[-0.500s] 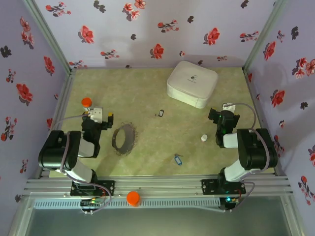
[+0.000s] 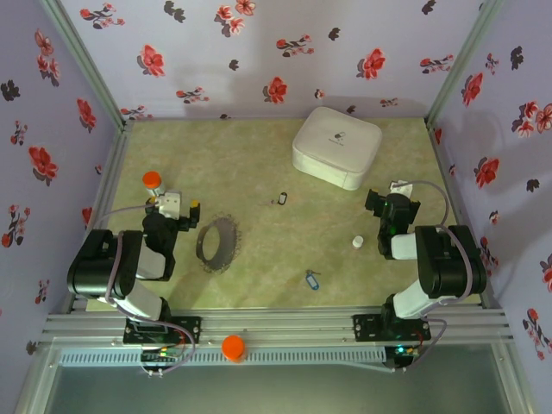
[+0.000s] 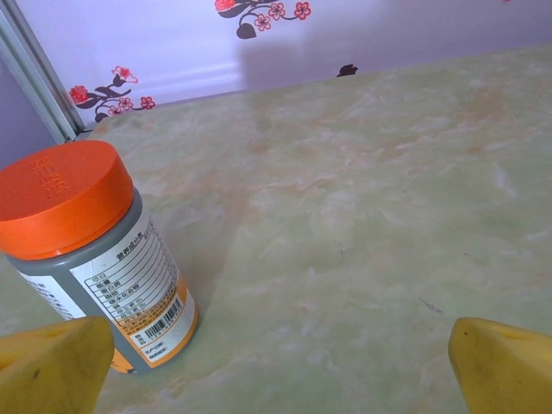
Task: Put the keys on the keyring
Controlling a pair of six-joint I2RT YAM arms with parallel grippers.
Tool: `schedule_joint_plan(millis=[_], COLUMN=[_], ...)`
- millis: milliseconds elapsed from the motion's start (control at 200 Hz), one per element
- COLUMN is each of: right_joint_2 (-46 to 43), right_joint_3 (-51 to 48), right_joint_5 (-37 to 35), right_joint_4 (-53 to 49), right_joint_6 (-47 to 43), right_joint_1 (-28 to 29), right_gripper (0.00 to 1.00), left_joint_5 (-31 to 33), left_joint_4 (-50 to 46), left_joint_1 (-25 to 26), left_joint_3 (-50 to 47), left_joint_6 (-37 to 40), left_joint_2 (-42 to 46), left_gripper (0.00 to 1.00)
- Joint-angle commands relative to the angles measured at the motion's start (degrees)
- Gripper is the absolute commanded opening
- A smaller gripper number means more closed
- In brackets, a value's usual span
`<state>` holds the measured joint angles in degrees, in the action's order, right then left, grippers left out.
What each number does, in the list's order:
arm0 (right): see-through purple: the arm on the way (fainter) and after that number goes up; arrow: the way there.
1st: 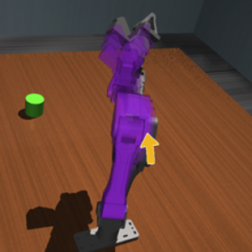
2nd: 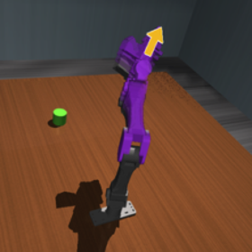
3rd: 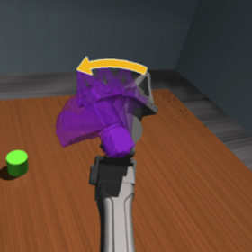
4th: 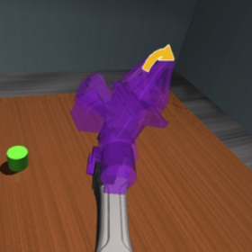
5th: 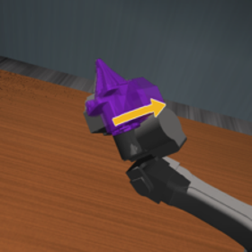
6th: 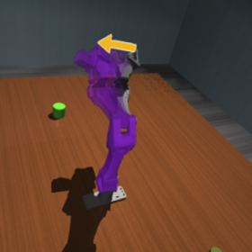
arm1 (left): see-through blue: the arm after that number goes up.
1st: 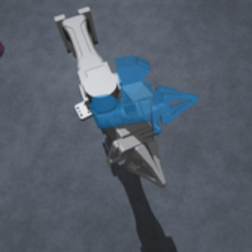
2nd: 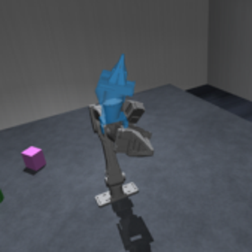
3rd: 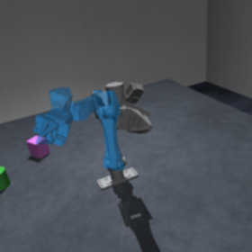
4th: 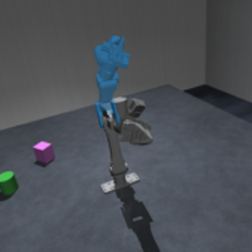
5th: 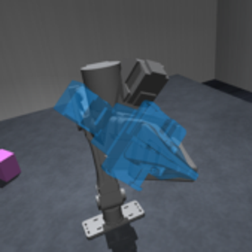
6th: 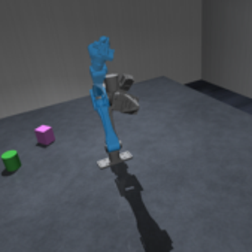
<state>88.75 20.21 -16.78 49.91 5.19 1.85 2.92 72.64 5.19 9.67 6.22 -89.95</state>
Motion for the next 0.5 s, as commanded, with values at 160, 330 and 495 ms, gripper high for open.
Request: schedule_joint_plan(millis=[160,330,495], right_joint_2=[0.6,0.5,0.5], right_joint_3=[1.2,1.1,1.0], right_joint_5=[-1.3,-1.3,-1.2], right_joint_4=[2.4,2.5,2.6], right_joint_6=[1.3,1.3,1.3], right_joint_1=[0.4,0.4,0.4], right_gripper=[0.99,0.99,0.99], left_joint_5=[-0.5,1.0,8.8], left_joint_4=[2.9,2.4,2.4], left_joint_1=[-0.3,-0.4,-1.4], left_joint_3=[-0.3,0.5,0.9], left_joint_6=[0.9,0.3,-4.2], left_joint_2=[-0.3,-0.6,-0.2], left_gripper=[1.0,1.0,1.0])
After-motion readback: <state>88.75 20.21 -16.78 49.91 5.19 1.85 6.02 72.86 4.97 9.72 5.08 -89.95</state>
